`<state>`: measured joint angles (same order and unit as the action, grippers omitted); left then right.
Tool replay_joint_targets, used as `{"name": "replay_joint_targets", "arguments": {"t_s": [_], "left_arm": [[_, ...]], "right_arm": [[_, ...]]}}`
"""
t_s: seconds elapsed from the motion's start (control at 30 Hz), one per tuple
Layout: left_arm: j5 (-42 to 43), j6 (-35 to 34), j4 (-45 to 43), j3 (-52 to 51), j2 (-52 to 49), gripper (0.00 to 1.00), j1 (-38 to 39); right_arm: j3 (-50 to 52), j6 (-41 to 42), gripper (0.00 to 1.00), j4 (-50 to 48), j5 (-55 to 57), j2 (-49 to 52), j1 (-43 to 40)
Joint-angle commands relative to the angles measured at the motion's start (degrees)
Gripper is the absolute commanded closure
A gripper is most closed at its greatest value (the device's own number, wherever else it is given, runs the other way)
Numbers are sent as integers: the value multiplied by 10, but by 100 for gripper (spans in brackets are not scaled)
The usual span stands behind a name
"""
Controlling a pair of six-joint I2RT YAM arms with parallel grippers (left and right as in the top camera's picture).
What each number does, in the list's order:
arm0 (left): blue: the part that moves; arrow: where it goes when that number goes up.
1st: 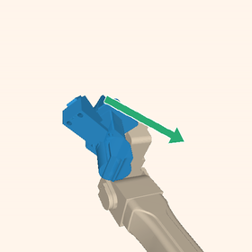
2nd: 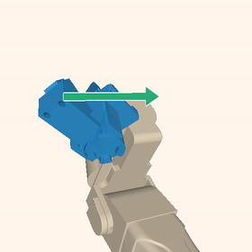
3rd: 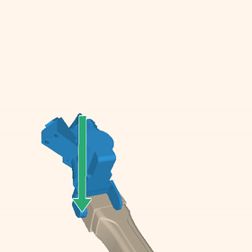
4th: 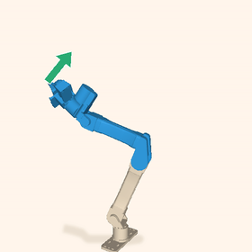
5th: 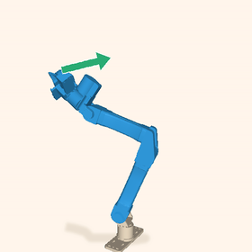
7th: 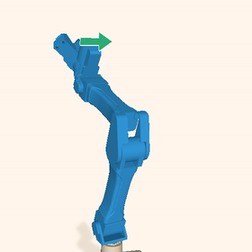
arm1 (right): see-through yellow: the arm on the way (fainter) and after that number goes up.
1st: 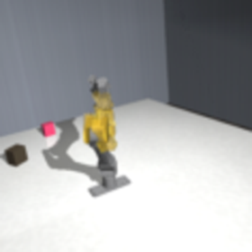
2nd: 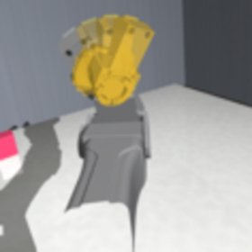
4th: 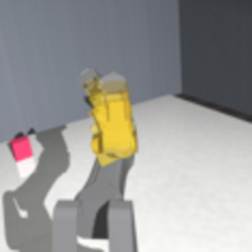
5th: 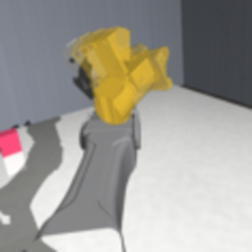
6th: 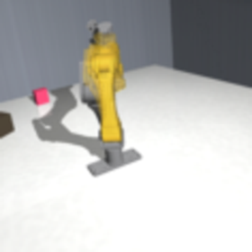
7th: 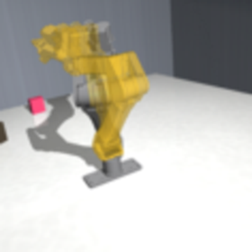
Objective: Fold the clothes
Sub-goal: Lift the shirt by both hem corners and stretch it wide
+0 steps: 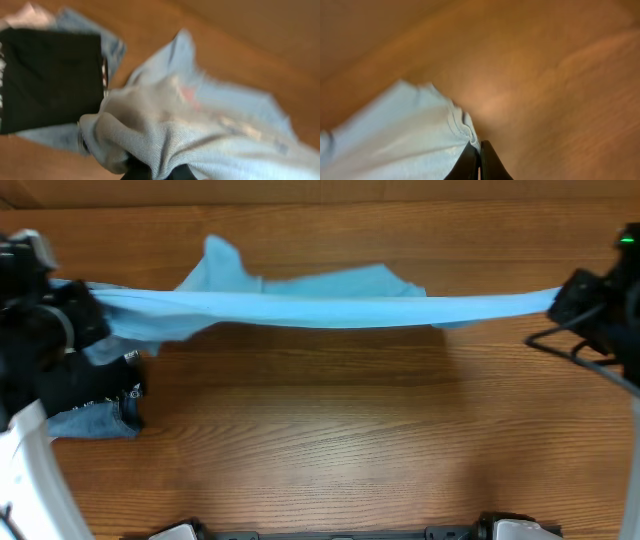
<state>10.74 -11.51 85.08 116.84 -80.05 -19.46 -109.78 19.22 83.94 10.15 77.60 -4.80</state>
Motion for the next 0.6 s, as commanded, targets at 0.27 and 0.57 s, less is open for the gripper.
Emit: {"name": "replay_joint_targets", "arguments": {"t_s": [0.27, 0.57], "left_arm": [[117, 17, -2, 147, 35, 96, -66], [120, 17, -22, 121, -55, 96, -35]], "right_arm": [[-127, -30, 96, -20, 40, -46, -2], [-125, -56, 96, -30, 13, 97, -2]]}}
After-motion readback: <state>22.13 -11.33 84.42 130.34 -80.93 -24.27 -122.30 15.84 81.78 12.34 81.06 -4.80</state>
